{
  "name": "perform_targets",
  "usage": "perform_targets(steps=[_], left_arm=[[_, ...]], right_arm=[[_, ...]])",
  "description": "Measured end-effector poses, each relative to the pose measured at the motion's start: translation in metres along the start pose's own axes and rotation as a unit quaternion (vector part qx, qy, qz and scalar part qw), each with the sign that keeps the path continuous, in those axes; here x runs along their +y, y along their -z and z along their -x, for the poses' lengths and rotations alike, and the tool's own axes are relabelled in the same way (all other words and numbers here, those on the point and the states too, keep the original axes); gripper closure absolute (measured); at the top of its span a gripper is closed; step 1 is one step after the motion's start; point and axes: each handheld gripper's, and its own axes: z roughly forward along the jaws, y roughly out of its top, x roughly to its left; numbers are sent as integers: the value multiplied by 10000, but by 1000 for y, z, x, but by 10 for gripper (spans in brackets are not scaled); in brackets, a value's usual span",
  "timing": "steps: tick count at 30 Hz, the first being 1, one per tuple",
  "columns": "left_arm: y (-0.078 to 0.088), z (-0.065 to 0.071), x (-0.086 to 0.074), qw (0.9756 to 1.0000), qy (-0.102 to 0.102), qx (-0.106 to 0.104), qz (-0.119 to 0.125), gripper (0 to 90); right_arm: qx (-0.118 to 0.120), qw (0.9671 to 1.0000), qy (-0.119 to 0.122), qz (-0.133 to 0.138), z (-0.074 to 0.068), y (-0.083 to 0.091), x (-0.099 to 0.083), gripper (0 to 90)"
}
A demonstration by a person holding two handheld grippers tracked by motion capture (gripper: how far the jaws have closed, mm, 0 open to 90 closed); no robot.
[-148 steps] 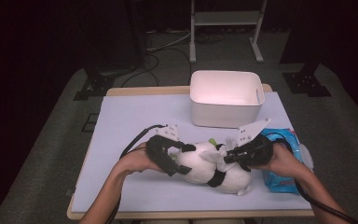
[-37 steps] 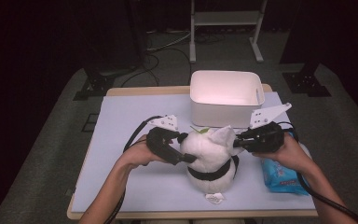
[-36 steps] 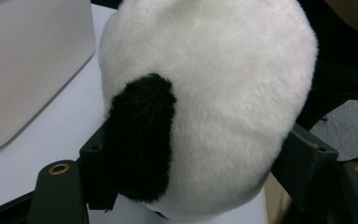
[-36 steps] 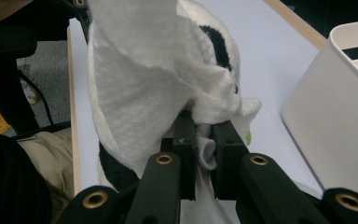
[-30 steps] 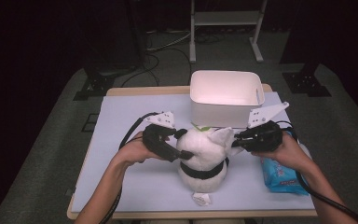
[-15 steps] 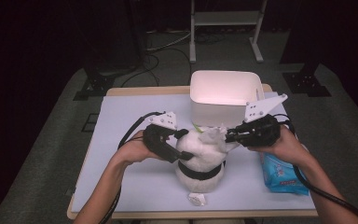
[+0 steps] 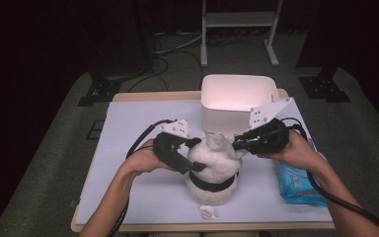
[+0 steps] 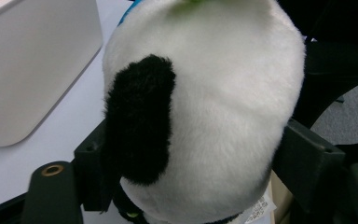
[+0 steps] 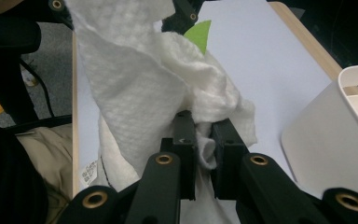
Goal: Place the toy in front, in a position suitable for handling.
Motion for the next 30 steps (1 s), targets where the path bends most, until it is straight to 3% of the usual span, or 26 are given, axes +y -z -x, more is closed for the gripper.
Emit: perform_targets(steps=[8, 23, 30], left_arm=[[-3, -1, -3, 9999, 49, -72, 143, 135], [-12, -5, -12, 9996, 208, -182, 50, 104], [-16, -7, -13, 9995, 158, -252, 63, 107]], right_arm=[[19, 9999, -105, -19, 0, 0, -9, 816], [-23, 9998, -187, -83, 1, 3, -19, 816], [-26, 9997, -176, -145, 1, 3, -19, 816]])
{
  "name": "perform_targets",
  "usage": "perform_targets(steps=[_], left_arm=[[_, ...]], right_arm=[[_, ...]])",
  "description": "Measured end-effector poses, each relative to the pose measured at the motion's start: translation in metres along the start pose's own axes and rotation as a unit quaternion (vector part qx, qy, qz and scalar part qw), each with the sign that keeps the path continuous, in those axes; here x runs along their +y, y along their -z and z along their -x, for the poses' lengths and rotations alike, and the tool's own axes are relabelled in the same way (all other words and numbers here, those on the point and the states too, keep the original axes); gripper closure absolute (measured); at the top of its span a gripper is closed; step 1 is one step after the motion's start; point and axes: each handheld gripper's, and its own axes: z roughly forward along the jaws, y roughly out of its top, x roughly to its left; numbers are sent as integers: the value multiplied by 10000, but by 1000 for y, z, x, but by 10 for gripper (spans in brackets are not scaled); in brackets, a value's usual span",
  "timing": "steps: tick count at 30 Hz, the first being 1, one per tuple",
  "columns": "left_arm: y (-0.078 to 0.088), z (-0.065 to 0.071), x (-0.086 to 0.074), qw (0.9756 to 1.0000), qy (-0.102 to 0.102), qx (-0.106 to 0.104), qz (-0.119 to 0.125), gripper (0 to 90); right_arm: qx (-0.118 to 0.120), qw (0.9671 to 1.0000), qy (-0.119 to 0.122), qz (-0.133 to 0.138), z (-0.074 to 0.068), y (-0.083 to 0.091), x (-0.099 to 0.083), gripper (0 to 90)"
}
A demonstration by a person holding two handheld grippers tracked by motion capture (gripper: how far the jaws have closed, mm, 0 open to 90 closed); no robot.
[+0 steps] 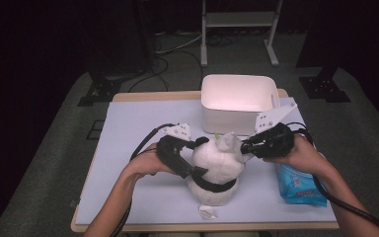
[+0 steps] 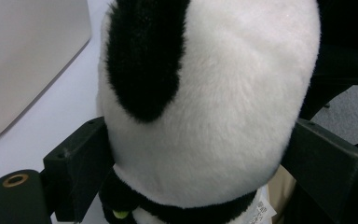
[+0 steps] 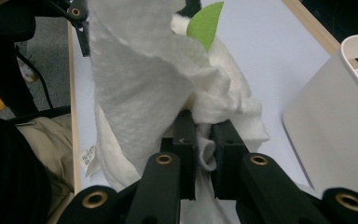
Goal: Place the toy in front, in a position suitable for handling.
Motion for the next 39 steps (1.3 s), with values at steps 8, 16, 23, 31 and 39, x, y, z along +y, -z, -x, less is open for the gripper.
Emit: perform_targets(steps=[8, 16, 23, 31, 39], left_arm=[[4, 0, 2, 9999, 10, 86, 125, 280], [16, 1, 10, 9997, -114, 196, 55, 326], [12, 3, 10, 9997, -126, 189, -41, 325], [7, 8, 16, 9992, -337, 160, -135, 324], [10, 6, 10, 9996, -220, 149, -61, 323]], right_arm=[[-93, 9999, 47, 27, 0, 1, 0, 815], [-176, 9998, 112, 73, -2, 4, 4, 815], [-148, 9998, 79, 132, -1, 7, 3, 813], [-151, 9993, 280, 193, -4, 12, 25, 811], [-172, 9992, 354, 71, -3, 3, 34, 809]])
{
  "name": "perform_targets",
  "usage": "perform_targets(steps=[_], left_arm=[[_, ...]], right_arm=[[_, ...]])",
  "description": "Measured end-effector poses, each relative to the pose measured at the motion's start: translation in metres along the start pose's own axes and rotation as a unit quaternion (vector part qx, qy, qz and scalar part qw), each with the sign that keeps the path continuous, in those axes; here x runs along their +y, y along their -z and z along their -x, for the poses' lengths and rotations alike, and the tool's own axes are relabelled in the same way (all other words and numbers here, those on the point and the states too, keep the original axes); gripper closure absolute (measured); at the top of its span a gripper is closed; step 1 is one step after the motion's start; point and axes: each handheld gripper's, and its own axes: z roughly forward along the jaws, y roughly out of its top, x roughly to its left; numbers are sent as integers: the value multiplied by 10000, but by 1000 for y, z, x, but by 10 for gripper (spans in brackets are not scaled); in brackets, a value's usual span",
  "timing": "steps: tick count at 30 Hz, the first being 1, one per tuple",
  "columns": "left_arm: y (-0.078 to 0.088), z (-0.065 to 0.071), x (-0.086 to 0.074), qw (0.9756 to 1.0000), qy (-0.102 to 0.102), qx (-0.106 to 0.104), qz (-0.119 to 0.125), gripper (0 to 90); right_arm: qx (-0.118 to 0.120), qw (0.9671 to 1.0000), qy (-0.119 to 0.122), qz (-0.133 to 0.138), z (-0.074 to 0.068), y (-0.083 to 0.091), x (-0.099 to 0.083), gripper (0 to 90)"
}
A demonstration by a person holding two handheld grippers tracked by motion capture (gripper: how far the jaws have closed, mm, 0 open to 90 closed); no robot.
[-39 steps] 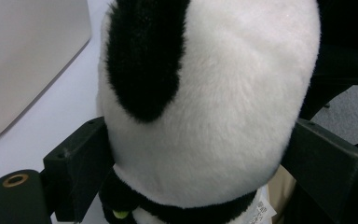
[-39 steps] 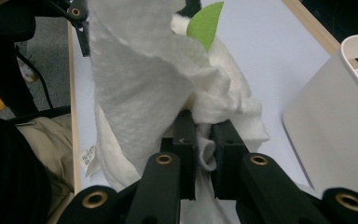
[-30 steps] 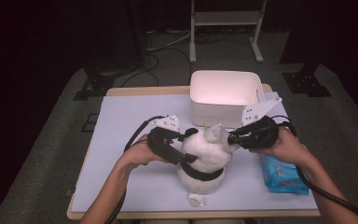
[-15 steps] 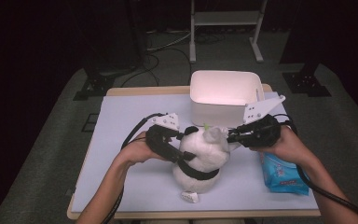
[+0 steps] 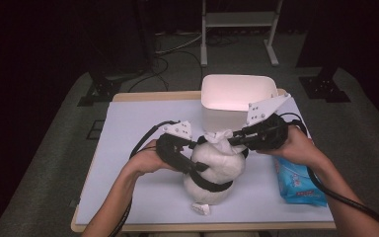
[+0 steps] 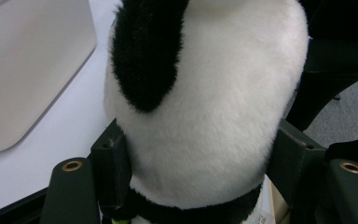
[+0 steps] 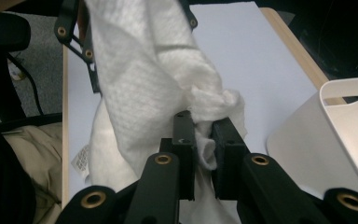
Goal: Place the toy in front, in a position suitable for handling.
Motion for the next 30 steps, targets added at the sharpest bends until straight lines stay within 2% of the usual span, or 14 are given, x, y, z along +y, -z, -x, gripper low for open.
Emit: perform_targets(steps=[5, 14, 19, 23, 26, 30], left_arm=[[3, -2, -8, 9999, 115, -9, 99, 323], [8, -4, -11, 9997, 180, -2, 139, 324], [13, -3, -9, 9998, 149, 50, 115, 327], [21, -3, -4, 9999, 44, 135, 41, 329], [25, -3, 2, 9997, -68, 188, -171, 329], [24, -1, 5, 9995, -117, 172, -256, 329]], right_arm=[[-13, 9999, -121, -46, 3, -1, -13, 808], [-44, 9993, -357, -52, 5, 1, -34, 806], [-51, 9990, -444, -29, 6, 4, -42, 806], [-98, 9988, -480, -46, 7, 8, -47, 806], [-132, 9988, -459, -55, 7, 10, -45, 804], [-139, 9990, -414, -9, 8, 11, -40, 804]])
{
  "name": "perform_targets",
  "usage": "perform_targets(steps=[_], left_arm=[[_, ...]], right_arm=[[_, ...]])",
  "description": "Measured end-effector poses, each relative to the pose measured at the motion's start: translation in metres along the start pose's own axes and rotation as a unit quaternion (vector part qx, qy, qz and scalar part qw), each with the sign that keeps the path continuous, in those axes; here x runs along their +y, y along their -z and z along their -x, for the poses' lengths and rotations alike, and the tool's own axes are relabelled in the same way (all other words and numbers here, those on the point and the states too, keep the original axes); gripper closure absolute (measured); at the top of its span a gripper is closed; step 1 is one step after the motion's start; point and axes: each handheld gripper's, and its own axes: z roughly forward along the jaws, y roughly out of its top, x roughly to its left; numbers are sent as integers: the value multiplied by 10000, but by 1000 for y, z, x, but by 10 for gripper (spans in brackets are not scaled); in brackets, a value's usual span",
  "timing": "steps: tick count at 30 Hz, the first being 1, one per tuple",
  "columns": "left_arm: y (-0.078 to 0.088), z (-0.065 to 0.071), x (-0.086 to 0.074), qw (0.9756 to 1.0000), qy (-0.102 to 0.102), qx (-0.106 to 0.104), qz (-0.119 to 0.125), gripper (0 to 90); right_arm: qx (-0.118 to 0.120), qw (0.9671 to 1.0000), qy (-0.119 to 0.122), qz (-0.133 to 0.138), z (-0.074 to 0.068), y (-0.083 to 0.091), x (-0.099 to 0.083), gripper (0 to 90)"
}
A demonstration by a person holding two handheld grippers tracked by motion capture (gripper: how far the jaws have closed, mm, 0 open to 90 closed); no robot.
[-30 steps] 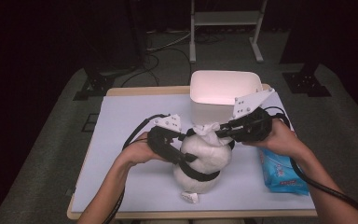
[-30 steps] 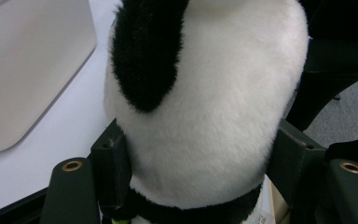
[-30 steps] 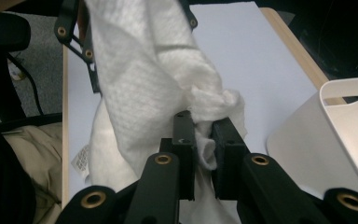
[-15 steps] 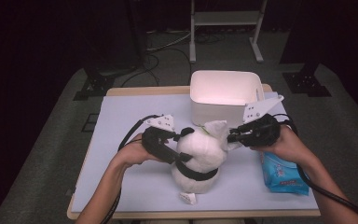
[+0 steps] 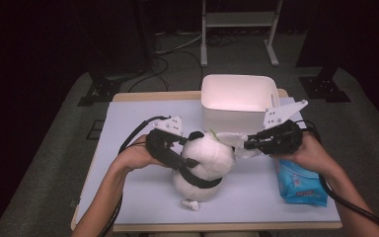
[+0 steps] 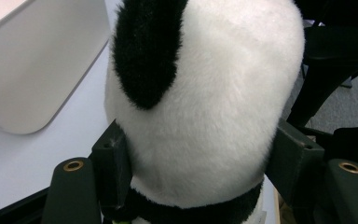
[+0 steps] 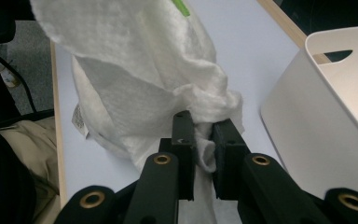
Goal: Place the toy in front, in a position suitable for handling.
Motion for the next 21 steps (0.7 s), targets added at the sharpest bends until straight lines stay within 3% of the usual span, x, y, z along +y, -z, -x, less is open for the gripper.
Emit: perform_targets(steps=[12, 14, 21], left_arm=[[-19, 6, 16, 9996, -216, -144, -80, 328], [-20, 6, 16, 9996, -207, -153, -80, 326], [-25, 4, 11, 9998, -100, -196, -35, 260]], right_arm=[[36, 9994, 339, 56, -8, -1, 35, 804], [19, 9992, 408, -43, -9, -5, 36, 804], [135, 9995, 247, -147, -6, -15, 24, 805]])
